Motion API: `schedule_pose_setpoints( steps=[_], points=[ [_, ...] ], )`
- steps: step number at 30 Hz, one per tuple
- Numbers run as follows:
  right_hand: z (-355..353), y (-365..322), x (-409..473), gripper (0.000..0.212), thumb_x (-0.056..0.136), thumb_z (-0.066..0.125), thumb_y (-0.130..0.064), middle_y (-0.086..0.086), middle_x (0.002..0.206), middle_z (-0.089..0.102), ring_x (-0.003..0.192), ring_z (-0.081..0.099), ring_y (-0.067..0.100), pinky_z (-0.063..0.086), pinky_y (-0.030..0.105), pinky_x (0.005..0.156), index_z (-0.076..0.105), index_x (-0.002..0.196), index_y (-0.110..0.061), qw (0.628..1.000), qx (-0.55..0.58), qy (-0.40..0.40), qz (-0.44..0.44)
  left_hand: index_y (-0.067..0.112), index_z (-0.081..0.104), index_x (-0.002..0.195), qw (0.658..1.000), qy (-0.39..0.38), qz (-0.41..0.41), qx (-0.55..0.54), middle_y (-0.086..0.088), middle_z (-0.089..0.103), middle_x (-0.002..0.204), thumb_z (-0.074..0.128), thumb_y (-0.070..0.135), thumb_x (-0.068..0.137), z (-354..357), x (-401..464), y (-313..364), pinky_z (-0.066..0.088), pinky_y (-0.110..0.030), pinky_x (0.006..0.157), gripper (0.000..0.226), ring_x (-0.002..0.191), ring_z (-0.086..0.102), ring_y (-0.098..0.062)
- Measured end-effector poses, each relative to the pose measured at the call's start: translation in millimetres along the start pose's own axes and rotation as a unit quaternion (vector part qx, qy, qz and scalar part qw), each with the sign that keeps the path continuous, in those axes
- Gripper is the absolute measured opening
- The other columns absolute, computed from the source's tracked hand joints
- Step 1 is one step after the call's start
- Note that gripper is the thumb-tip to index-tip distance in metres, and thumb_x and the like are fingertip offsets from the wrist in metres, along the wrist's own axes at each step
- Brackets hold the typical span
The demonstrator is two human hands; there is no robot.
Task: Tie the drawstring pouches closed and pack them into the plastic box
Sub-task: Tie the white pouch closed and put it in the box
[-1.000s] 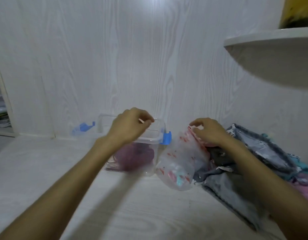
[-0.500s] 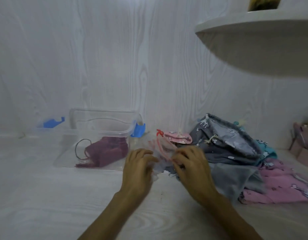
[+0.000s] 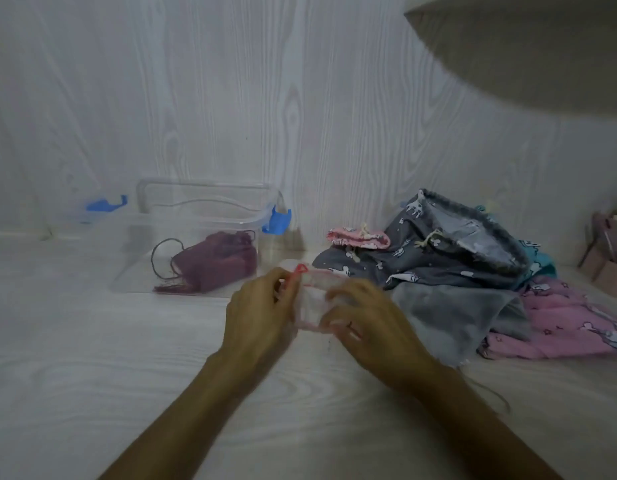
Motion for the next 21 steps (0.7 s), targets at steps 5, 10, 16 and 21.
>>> schedule_pose_setpoints(
  steps=[5,10,16,21],
  points=[
    [-13.7,55.7,-17.2,0.050,0.078,0.066,-0.051,-0.010,0.110,0.047,0.091,0.053,0.001,0.043,0.013,0.068,0.043,0.116,-0.028,0.929,0.222,0.021,0.297,0.009,0.061,0.092,0.923,-0.047,-0.131,-0.360,-0.008,0.070,0.081,0.049,0.021,0.097,23.1,-3.0,-25.4,0.058,-0.027,0.064,0.018,0.067,0.070,-0.011],
    [0.2,70.8,-26.6,0.064,0.075,0.059,-0.059,-0.001,0.088,0.066,0.067,0.061,0.021,0.045,0.033,0.056,0.047,0.124,-0.020,0.817,0.424,0.049,0.387,0.028,0.056,0.083,0.950,-0.130,-0.090,-0.269,-0.003,0.070,0.085,0.069,0.035,0.080,46.2,-7.9,-13.5,0.054,-0.041,0.080,0.016,0.087,0.068,-0.026],
    [-7.5,76.6,-28.0,0.020,0.084,0.066,-0.006,-0.004,0.061,0.060,0.049,0.057,0.006,0.046,0.018,0.048,0.052,0.076,-0.017,0.866,0.358,0.093,0.336,0.026,0.050,0.083,0.998,-0.043,0.025,0.042,0.008,0.061,0.076,0.032,0.066,0.089,9.8,-16.5,15.6,0.046,-0.033,0.067,0.045,0.072,0.058,-0.012],
    [-15.8,78.4,-24.9,0.019,0.075,0.077,-0.012,-0.008,0.044,0.058,0.042,0.050,0.001,0.039,0.013,0.047,0.061,0.068,-0.018,0.904,0.279,0.053,0.319,0.020,0.058,0.076,0.956,-0.101,-0.108,-0.252,0.007,0.064,0.069,0.039,0.049,0.096,19.1,-5.1,-9.7,0.048,-0.020,0.062,0.040,0.067,0.061,-0.006]
  ],
)
Point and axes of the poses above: each hand's wrist, its own x-axis towards the middle knuckle, its own z-axis out of the palm, y = z × x, the point moved 10 cm from there along x, towards the middle knuckle
